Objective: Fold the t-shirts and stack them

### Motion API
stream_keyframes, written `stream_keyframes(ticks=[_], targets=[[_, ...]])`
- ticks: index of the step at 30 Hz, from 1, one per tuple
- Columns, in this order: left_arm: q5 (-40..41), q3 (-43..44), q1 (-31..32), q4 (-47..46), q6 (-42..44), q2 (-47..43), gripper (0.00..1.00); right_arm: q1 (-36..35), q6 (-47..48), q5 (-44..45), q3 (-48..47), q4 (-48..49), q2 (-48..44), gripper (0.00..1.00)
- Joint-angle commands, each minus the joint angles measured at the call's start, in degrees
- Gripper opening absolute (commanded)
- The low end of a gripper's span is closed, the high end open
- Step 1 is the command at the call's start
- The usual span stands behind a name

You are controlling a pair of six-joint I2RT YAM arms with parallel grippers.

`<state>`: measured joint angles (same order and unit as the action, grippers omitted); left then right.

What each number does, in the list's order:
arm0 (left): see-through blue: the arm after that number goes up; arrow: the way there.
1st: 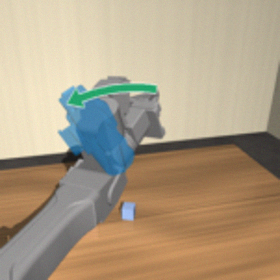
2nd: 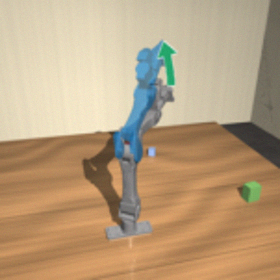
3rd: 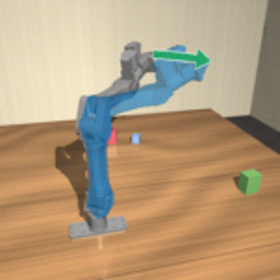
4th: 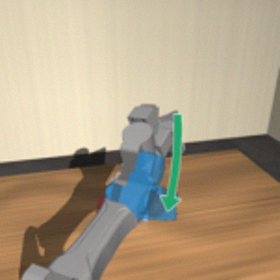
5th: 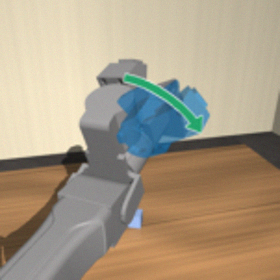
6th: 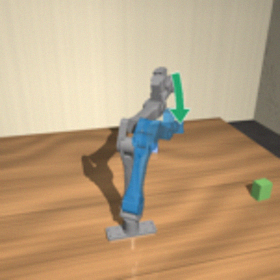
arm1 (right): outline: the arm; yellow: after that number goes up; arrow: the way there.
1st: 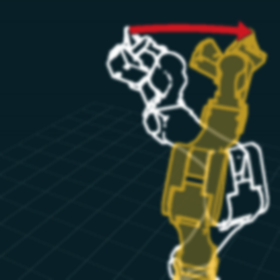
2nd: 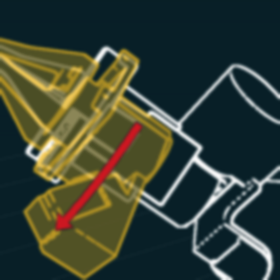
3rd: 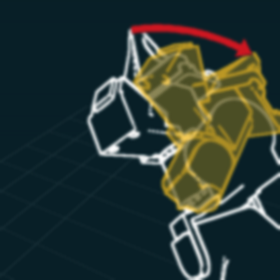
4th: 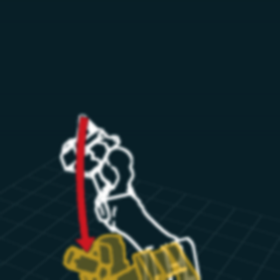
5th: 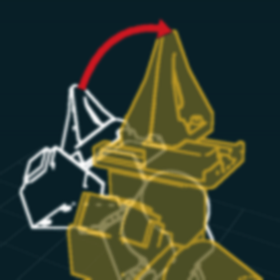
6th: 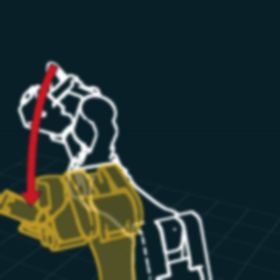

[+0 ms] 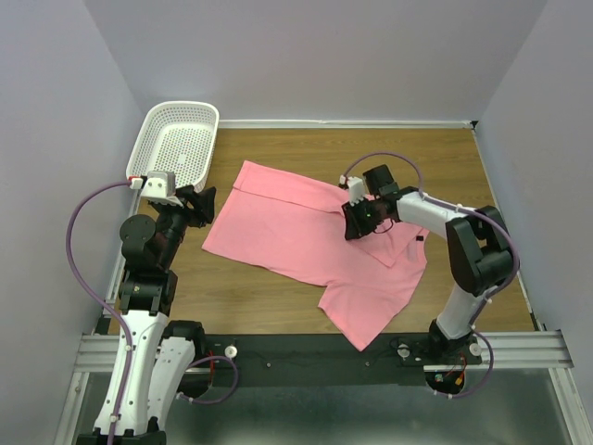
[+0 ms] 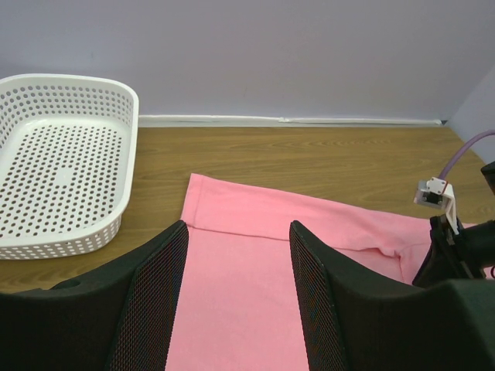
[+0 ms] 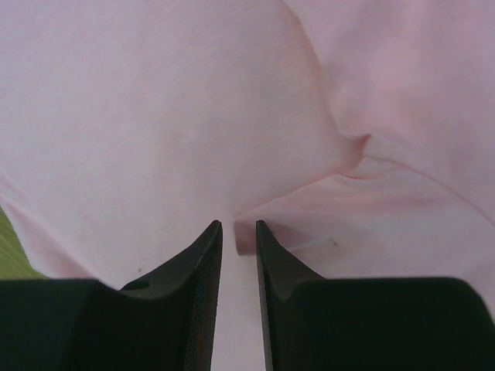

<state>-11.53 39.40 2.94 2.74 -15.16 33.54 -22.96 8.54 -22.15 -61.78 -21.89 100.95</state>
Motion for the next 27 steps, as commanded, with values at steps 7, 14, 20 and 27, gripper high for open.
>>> stream_keyframes(ticks=[7, 14, 20, 27], targets=[[0.2, -0.2, -0.4, 0.3, 0.7, -1.1, 0.63, 0.2, 1.9, -9.7, -3.6, -2.6, -2.3, 0.32], [0.6, -0.1, -0.4, 0.5, 0.8, -2.3, 0.63, 20.7, 0.7, -9.0, -0.6, -2.6, -15.0, 0.57], [-0.1, -0.1, -0.4, 0.3, 0.9, -3.4, 0.64, 42.5, 1.4, -11.9, 3.0, -2.8, -11.0, 0.59], [-0.5, -0.2, -0.5, 0.2, 1.0, -3.8, 0.64, 48.3, 1.7, -18.1, 3.0, -2.7, -2.2, 0.58]])
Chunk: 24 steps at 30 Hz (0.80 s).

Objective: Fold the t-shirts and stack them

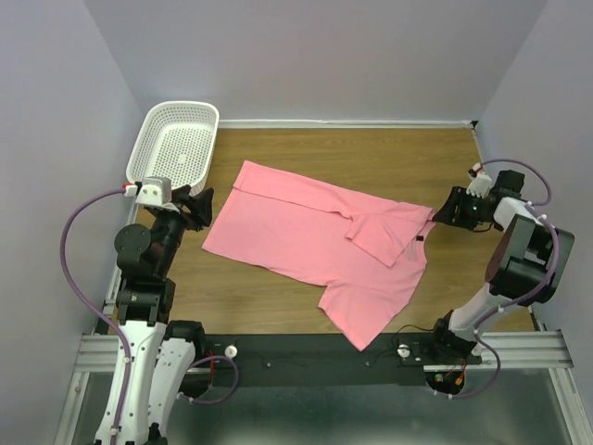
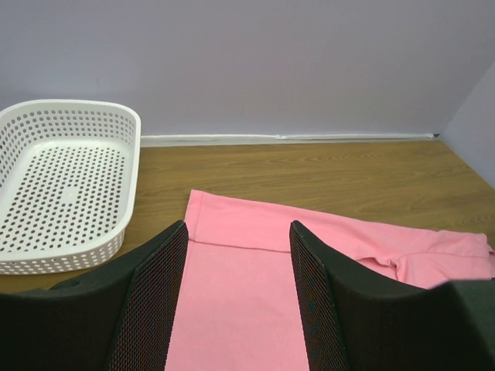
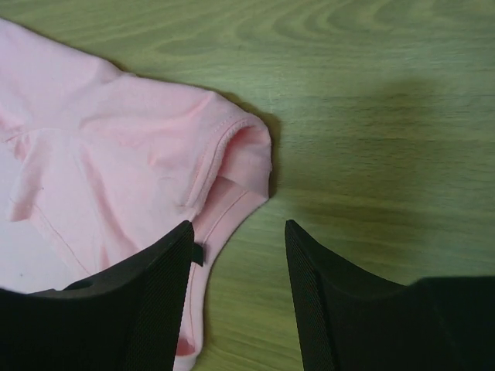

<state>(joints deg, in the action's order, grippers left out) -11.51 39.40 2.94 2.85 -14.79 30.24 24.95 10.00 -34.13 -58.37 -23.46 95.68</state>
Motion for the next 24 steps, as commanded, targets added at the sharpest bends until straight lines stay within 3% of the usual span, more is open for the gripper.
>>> stream_keyframes(ticks=[1, 6, 15, 18, 24], targets=[[-0.4, -0.2, -0.4, 0.1, 0.6, -0.6, 0.64, 0.4, 0.0, -6.7, -1.4, -1.1, 5.0, 0.58], [-0.3, -0.2, -0.4, 0.1, 0.6, -0.6, 0.64, 0.5, -1.6, -10.5, -4.3, -1.1, 10.7, 0.68], [-0.3, -0.2, -0.4, 0.0, 0.5, 0.5, 0.64, 0.4, -1.9, -9.8, -9.1, -1.0, 18.9, 0.65], [-0.2, -0.2, -0.5, 0.1, 0.5, 0.6, 0.64, 0.4, -1.4, -8.8, -9.2, -1.0, 19.9, 0.58], [-0.1, -0.3, -0.5, 0.1, 0.5, 1.0, 0.64, 0.5, 0.5, -6.8, -7.1, -0.9, 18.6, 0.22]])
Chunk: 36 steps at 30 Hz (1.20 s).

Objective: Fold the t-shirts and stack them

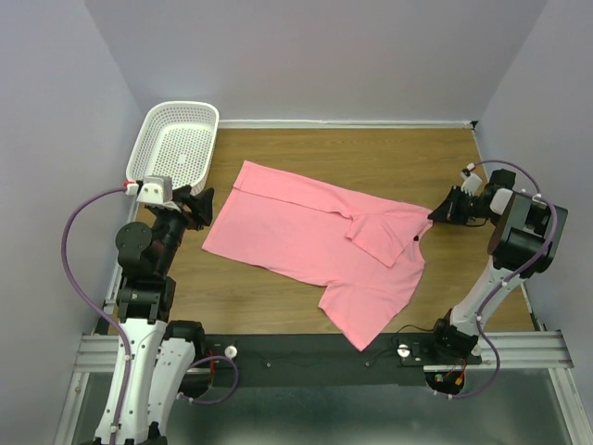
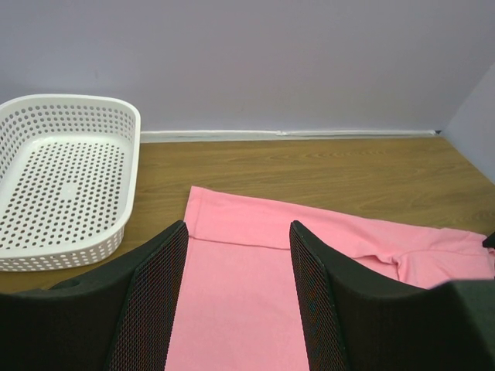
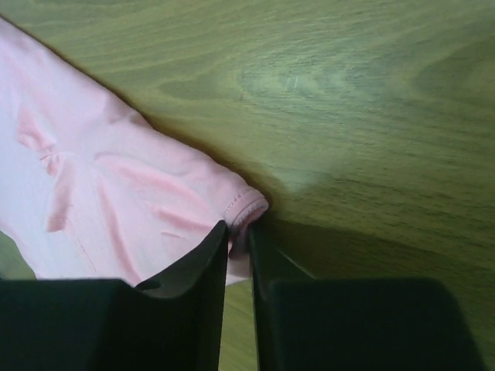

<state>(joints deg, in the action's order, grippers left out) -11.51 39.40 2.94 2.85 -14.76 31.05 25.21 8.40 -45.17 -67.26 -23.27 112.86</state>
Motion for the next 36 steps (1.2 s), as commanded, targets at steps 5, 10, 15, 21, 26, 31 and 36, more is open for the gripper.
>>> stream_keyframes(ticks=[5, 10, 15, 21, 26, 31, 36], targets=[[0.0, -0.3, -0.5, 0.0, 0.5, 0.1, 0.64, 1.6, 1.7, 8.1, 0.2, -0.7, 0.0, 0.01], [-0.1, -0.3, -0.4, 0.0, 0.4, 0.1, 0.64, 2.2, 2.8, 12.8, -3.6, -0.7, 0.6, 0.01], [-0.2, -0.3, -0.4, 0.0, 0.5, 0.6, 0.64, 2.2, 3.6, 15.8, -11.5, -1.0, 5.5, 0.0], [-0.3, -0.4, -0.5, -0.1, 0.3, 2.0, 0.64, 1.1, 4.5, 21.6, -31.3, -3.2, 18.5, 0.02], [-2.4, -1.1, -0.4, -1.3, -1.0, 4.8, 0.64, -2.0, 5.0, 31.4, -40.6, -3.1, 22.5, 0.29], [-5.1, -2.1, -0.4, -0.6, -7.5, 9.2, 0.63, -6.0, 8.6, 38.7, -41.2, -2.1, 18.6, 0.6], [-8.3, -7.8, 3.9, -0.7, -18.0, 10.2, 0.59, -10.3, 14.0, 40.4, -31.5, 1.5, 7.8, 0.82]])
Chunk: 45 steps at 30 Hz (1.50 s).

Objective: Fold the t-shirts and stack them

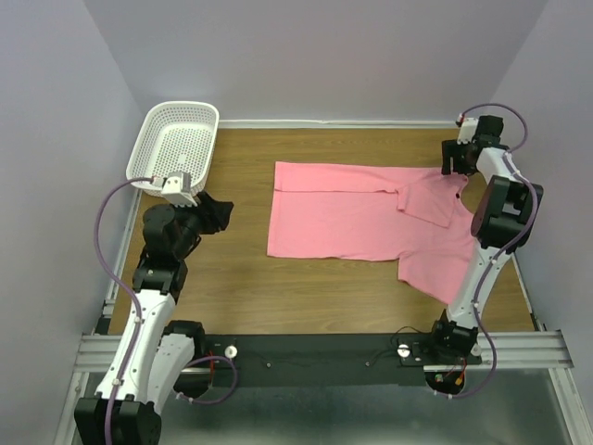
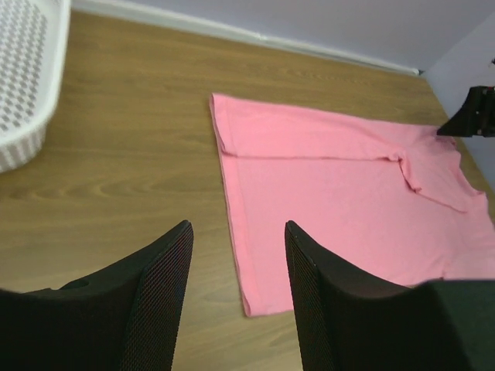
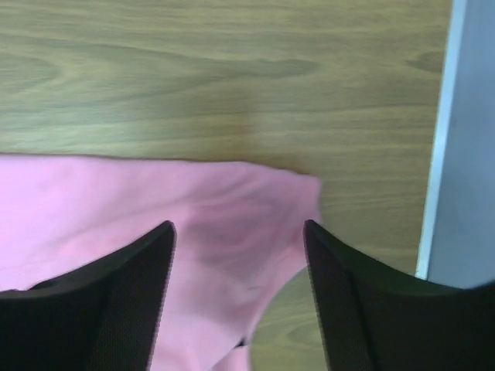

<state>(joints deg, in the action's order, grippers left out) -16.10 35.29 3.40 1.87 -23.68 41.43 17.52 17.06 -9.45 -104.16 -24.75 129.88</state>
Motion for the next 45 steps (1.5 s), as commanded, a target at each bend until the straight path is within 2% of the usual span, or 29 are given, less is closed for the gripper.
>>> stream_keyframes(ticks=[1, 4, 5, 8, 10, 11, 13, 14, 15, 18, 23, 30, 31, 32, 33, 34, 37, 45], targets=[[-3.2, -4.3, 4.8, 0.2, -10.5, -0.4, 0.59, -2.6, 5.4, 4.4, 6.9, 3.1, -10.7, 0.84], [1.7, -6.1, 12.7, 0.2, -13.7, 0.1, 0.59, -4.1, 8.2, 3.0, 12.3, 3.5, -17.3, 1.0], [6.5, -6.5, 15.0, 0.1, -15.8, 0.7, 0.59, -4.6, 10.3, -0.4, 13.8, 3.3, -19.2, 1.0], [11.1, -8.0, 21.3, -3.0, -17.4, 6.5, 0.59, -5.5, 14.1, -12.0, 22.7, 3.0, -27.9, 1.0], [13.4, -7.3, 23.5, -6.3, -17.0, 14.1, 0.59, -5.6, 15.9, -20.3, 27.4, 2.5, -34.7, 1.0], [17.9, -6.6, 24.7, -6.5, -16.4, 20.2, 0.59, -5.7, 17.3, -29.1, 32.8, 1.0, -37.1, 1.0], [20.1, -3.1, 25.0, -6.4, -15.1, 26.1, 0.59, -7.0, 19.9, -38.3, 37.2, -1.5, -42.8, 1.0], [22.4, -1.7, 25.1, -4.7, -15.4, 28.9, 0.59, -7.8, 19.3, -39.5, 41.0, -2.0, -44.6, 1.0], [22.5, 0.4, 25.3, -4.1, -15.3, 33.3, 0.57, -8.4, 18.7, -40.2, 43.0, -2.2, -46.1, 1.0], [25.0, 1.6, 28.0, -2.1, -17.0, 37.3, 0.58, -9.5, 16.0, -41.0, 48.3, -2.5, -51.7, 1.0], [29.4, 0.1, 29.4, 0.0, -19.9, 38.0, 0.58, -9.5, 15.8, -38.7, 54.6, -2.7, -56.6, 1.0], [27.1, 0.7, 29.6, 0.1, -19.6, 43.0, 0.56, -9.5, 14.5, -37.7, 54.7, -2.8, -58.2, 1.0], [26.9, 0.5, 29.6, 0.0, -19.6, 43.9, 0.52, -9.5, 14.2, -37.7, 54.6, -2.8, -58.8, 1.0], [26.0, 0.3, 29.5, -0.2, -19.2, 44.5, 0.43, -9.5, 13.7, -37.9, 54.3, -2.9, -59.1, 1.0], [25.3, 0.3, 29.6, -0.4, -19.1, 44.7, 0.43, -9.5, 13.5, -37.8, 54.3, -2.9, -59.5, 1.0], [24.8, -0.1, 29.6, -0.5, -18.9, 44.6, 0.3, -9.5, 13.3, -37.7, 54.2, -2.9, -59.9, 1.0], [23.3, -1.4, 29.6, -0.6, -18.9, 43.0, 0.0, -9.5, 12.6, -37.7, 54.1, -2.9, -61.1, 1.0], [29.3, -5.4, 27.0, 5.2, -22.5, 30.3, 0.0, -9.5, 12.7, -34.8, 54.5, -3.2, -63.4, 1.0]])
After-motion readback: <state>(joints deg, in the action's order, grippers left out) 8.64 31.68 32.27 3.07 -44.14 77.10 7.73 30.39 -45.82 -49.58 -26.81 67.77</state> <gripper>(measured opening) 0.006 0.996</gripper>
